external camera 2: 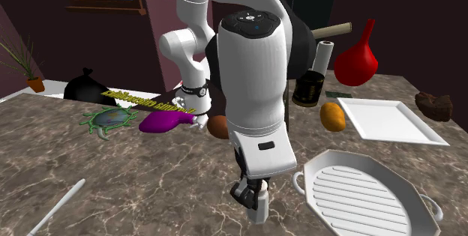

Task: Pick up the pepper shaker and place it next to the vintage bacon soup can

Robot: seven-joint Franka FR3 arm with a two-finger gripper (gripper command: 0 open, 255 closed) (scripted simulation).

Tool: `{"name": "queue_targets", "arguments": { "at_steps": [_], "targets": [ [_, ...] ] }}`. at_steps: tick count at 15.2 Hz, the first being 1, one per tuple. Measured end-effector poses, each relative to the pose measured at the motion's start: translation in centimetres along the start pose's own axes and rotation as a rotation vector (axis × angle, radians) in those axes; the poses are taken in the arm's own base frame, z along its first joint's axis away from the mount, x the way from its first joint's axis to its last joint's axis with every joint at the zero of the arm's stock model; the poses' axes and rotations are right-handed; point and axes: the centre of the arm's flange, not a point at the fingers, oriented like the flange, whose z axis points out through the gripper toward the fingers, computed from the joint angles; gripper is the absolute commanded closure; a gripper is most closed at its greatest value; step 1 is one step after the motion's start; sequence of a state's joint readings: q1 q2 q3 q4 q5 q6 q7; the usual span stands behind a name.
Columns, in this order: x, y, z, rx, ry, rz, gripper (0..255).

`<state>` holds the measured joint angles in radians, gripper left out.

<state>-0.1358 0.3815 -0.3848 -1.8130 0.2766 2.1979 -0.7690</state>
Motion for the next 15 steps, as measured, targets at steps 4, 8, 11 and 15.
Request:
{"name": "queue_targets", "arguments": {
  "at_steps": [4,8,11,15],
  "targets": [
    [0.0,0.0,0.0,0.0,0.0,0.0,255],
    [0.0,0.0,-0.2,0.0,0.0,0.0,255],
    [0.1,0.0,-1.5,0.0,0.0,0.0,255],
    [0.3,-0.1,-3.7,0.0,0.0,0.0,255]
  ]
}}
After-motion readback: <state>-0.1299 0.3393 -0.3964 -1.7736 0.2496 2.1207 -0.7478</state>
